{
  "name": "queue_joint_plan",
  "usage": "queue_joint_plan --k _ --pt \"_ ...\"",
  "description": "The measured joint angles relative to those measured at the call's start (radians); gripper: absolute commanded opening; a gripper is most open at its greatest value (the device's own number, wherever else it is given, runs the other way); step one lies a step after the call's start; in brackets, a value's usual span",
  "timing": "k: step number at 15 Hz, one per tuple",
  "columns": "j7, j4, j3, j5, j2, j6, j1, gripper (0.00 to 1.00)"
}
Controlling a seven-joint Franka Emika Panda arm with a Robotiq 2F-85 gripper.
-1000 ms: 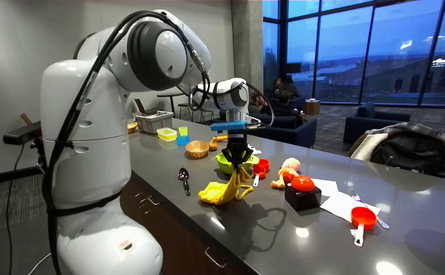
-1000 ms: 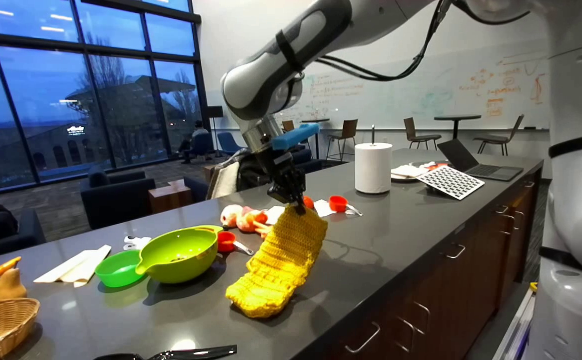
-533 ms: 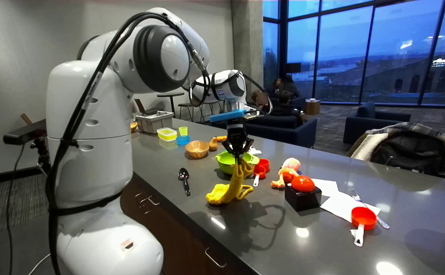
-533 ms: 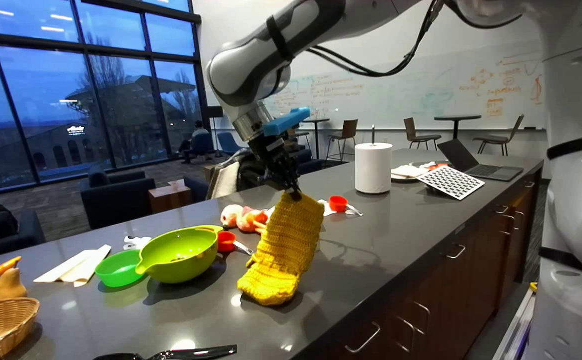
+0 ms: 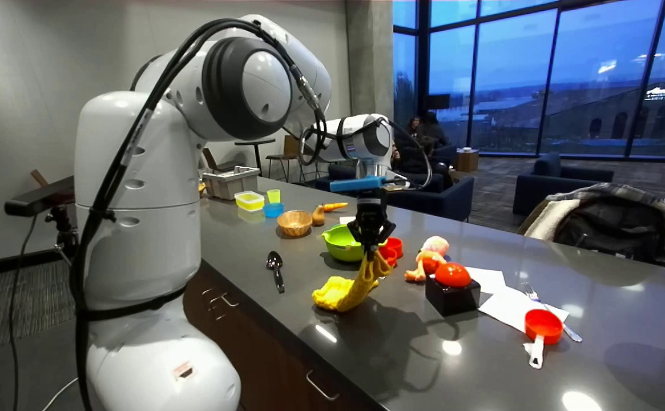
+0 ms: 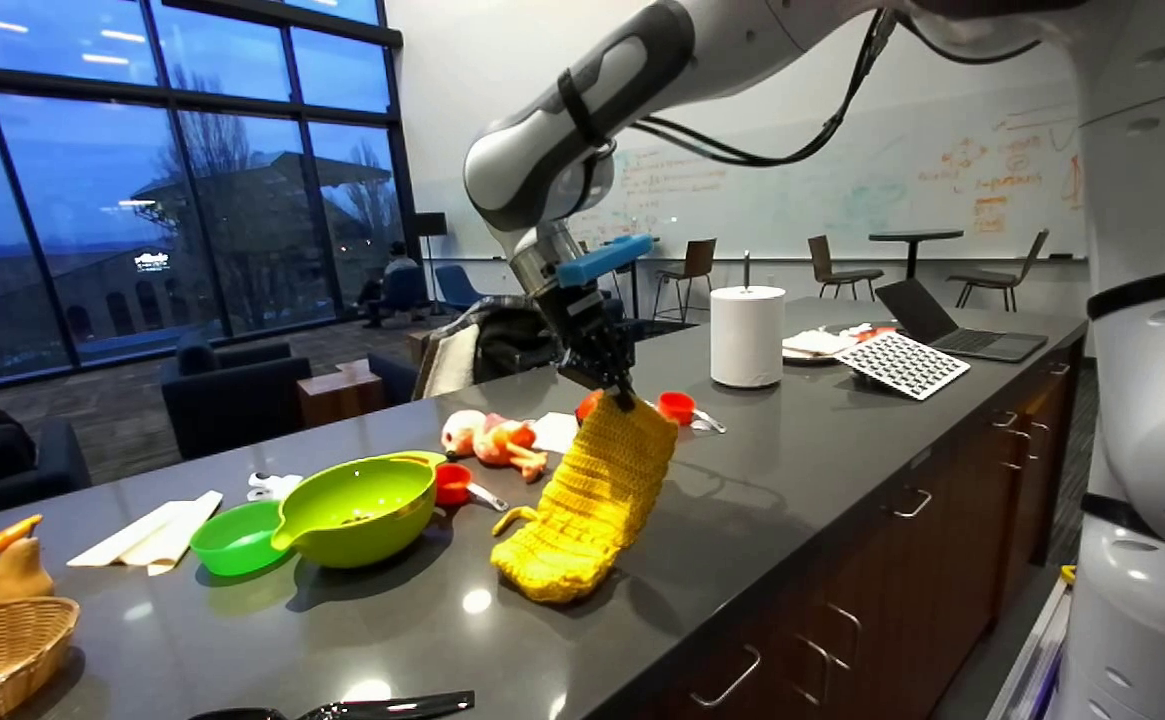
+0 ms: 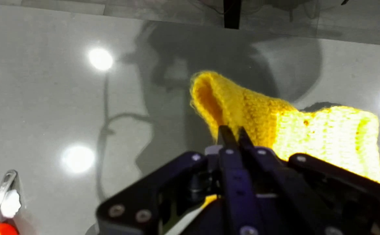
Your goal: Unfold the yellow cloth and then fold it again
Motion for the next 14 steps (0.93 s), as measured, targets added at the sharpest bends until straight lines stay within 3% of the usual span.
queue_joint_plan --k 6,14 --pt "0.004 -0.091 -0.044 0.087 0.002 0.067 -0.056 0.01" --pt "-0.007 -0.198 -0.076 0.106 0.006 0.197 -0.095 0.01"
